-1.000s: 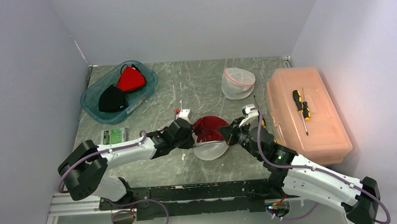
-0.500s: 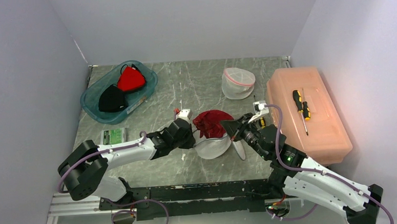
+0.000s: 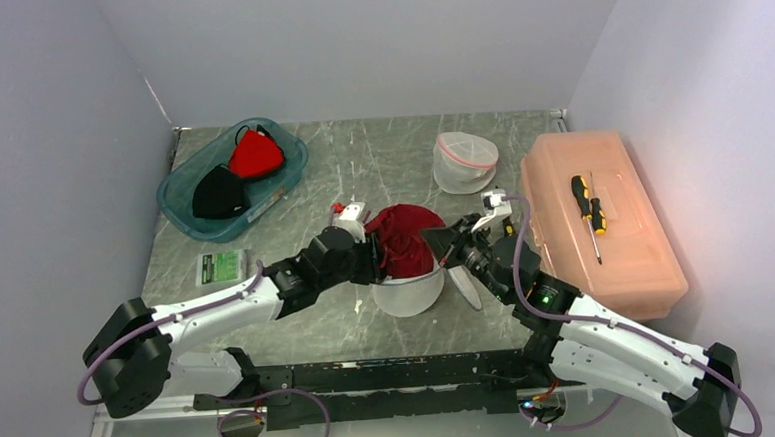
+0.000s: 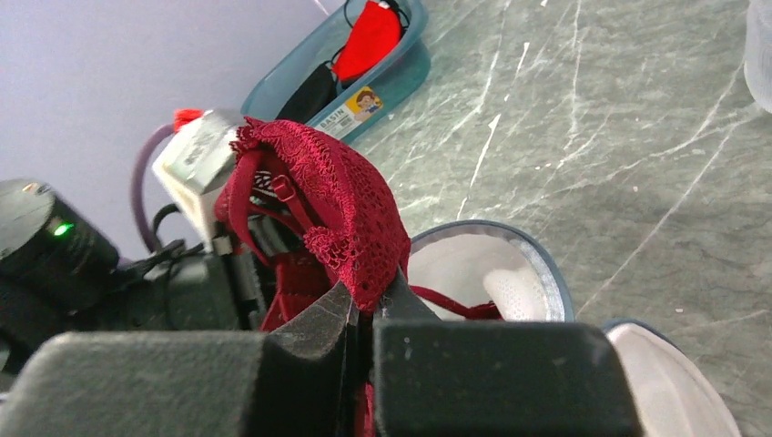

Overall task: Unzip the laundry bag and remove the bra
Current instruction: Pick up the bra from the laundry bag.

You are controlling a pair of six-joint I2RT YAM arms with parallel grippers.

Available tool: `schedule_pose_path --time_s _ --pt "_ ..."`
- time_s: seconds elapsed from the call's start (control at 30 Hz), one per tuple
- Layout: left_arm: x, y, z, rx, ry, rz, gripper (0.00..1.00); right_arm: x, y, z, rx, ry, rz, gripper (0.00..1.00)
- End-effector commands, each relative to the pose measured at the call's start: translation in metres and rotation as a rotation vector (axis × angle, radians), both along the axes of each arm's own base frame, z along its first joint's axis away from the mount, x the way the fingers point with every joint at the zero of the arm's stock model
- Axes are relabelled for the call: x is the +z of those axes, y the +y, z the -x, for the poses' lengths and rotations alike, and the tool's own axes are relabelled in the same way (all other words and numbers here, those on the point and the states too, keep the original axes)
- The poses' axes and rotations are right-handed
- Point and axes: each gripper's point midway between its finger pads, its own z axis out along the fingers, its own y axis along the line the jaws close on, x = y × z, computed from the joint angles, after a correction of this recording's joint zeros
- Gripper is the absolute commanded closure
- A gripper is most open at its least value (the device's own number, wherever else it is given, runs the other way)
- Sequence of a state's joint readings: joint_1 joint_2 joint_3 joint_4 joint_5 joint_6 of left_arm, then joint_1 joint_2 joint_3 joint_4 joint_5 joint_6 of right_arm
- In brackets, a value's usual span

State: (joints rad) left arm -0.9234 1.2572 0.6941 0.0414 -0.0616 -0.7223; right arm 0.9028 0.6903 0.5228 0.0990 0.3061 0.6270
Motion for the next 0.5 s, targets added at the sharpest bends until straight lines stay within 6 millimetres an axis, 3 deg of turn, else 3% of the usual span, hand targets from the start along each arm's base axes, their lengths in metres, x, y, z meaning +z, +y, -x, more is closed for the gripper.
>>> schedule_pose_path --time_s 0.0,0.1,0.2,0.33,0.47 --pt "0.025 -0.012 0.008 -0.082 -0.054 0.115 0.66 0.025 -0.002 -0.016 -0.056 -0.016 -0.129 1.00" --pt "0.020 -0.012 0.011 -0.100 -0.058 0.117 0.72 0.028 -0.009 -0.027 -0.079 -0.001 -0.207 1.00" --pt "0.008 -0.007 0.012 -0.088 -0.049 0.097 0.74 0.044 -0.019 -0.038 -0.091 -0.021 -0.287 1.00" --pt "-0.004 0.002 0.013 -0.063 -0.038 0.069 0.73 0.064 -0.018 -0.041 -0.058 -0.052 -0.305 1.00" --pt "-0.003 0.011 0.010 -0.019 -0.047 0.052 0.68 0.072 -0.011 -0.034 0.003 -0.064 -0.290 1.00"
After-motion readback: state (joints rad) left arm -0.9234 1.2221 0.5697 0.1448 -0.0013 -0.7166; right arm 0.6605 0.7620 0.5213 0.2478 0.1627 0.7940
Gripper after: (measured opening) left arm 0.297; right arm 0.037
